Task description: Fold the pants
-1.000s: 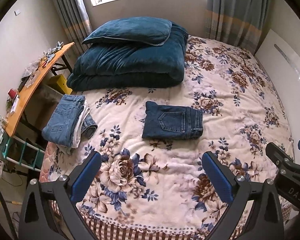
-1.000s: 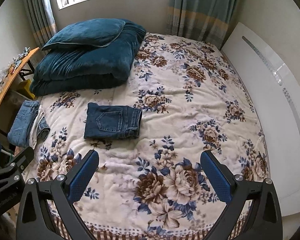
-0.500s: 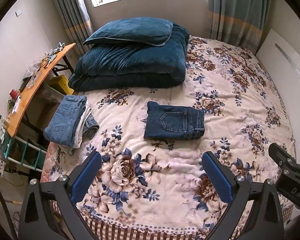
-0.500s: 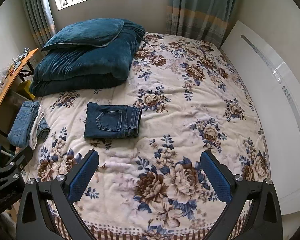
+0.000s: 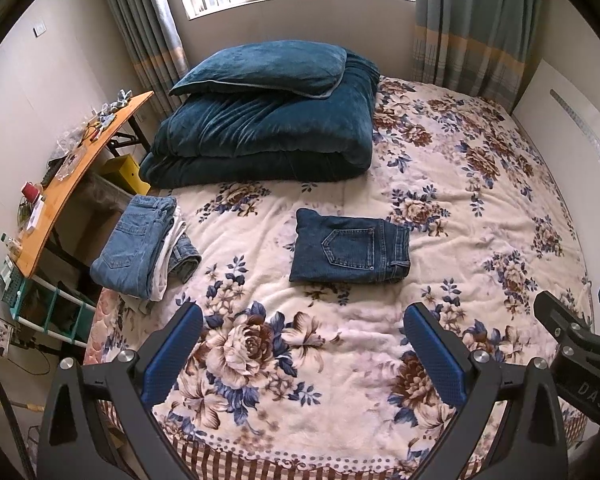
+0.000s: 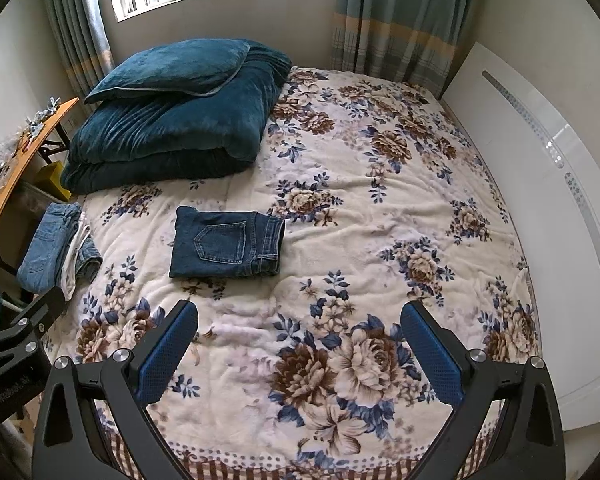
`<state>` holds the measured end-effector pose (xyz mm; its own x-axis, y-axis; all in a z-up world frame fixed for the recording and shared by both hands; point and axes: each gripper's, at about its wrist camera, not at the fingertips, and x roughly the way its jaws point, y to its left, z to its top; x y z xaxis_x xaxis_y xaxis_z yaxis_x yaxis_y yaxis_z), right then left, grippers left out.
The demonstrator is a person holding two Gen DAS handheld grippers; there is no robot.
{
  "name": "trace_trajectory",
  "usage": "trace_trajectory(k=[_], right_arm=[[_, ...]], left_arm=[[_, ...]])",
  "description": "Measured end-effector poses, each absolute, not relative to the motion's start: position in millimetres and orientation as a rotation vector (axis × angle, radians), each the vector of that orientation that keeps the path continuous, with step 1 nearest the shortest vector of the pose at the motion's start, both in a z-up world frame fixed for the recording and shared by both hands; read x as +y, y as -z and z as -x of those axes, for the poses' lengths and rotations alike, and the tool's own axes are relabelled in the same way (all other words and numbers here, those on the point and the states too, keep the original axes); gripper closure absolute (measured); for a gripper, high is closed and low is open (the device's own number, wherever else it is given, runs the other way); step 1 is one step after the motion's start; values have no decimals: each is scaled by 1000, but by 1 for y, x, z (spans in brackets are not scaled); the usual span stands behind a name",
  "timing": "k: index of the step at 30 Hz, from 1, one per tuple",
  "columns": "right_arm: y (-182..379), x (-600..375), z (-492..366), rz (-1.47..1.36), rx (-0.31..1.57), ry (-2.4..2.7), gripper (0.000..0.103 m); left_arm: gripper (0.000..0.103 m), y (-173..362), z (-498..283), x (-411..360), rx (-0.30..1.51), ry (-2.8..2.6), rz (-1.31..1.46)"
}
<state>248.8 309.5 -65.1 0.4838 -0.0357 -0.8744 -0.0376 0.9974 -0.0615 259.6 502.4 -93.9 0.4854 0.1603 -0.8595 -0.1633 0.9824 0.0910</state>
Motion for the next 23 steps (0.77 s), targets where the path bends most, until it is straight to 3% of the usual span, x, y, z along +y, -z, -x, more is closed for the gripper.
trace_trajectory(k=[23], right_arm=[[60, 307, -252, 54, 1072, -7, 0]], left_arm=[[0, 80, -262, 500, 1025, -199, -2]])
